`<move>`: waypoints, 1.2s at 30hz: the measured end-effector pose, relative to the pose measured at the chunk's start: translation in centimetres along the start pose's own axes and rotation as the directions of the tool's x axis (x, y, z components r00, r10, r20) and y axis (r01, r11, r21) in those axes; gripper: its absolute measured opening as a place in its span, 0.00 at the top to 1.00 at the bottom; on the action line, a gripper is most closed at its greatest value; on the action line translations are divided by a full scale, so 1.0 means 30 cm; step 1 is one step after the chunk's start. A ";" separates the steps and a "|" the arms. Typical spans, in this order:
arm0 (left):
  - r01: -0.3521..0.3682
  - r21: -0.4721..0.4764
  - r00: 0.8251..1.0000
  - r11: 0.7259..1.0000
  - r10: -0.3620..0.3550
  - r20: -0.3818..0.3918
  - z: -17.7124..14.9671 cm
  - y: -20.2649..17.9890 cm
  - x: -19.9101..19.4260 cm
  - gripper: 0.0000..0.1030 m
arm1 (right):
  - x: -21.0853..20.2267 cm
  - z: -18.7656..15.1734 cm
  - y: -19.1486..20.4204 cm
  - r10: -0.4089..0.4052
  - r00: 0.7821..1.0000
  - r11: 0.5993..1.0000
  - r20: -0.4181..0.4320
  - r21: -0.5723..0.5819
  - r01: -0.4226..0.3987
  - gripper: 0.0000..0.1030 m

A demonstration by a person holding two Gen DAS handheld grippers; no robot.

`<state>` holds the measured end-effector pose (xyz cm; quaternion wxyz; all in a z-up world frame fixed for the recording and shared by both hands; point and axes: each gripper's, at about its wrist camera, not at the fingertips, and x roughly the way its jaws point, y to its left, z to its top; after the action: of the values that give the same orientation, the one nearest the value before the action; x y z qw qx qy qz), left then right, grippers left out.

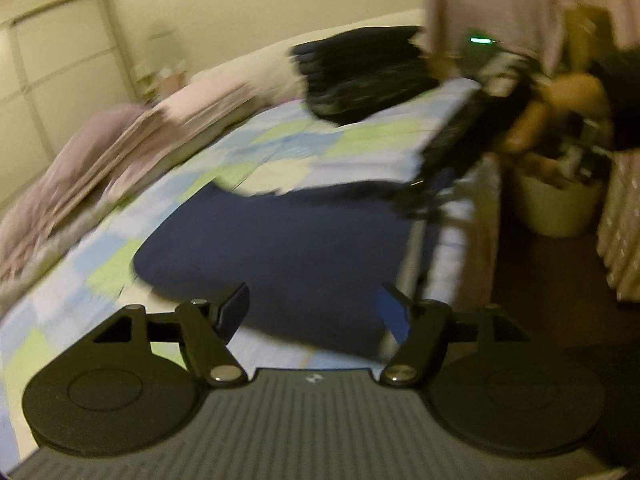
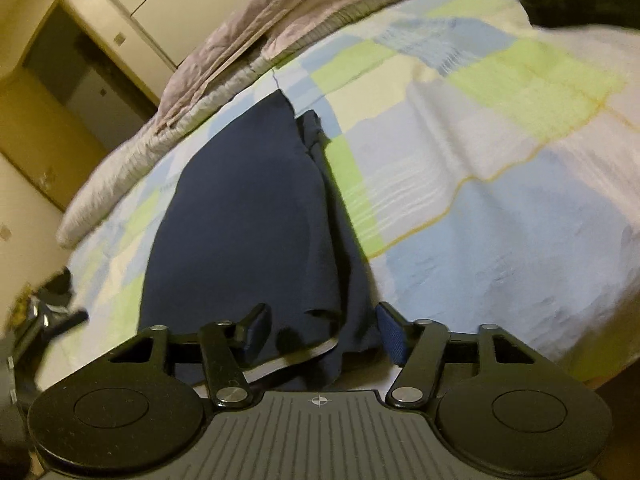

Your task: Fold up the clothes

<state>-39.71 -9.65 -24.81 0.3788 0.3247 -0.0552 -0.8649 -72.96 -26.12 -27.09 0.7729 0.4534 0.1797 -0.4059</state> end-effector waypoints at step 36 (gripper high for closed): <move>-0.174 0.218 0.984 0.960 0.164 0.065 0.228 -0.075 0.205 0.95 | -0.152 0.164 -0.025 0.221 0.962 0.956 0.159 -0.229 -0.181 0.25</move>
<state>-48.32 -13.34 -23.42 0.4113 0.3391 -0.1879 -0.8250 -76.77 -28.35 -21.98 0.8675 0.3450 0.1029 -0.3433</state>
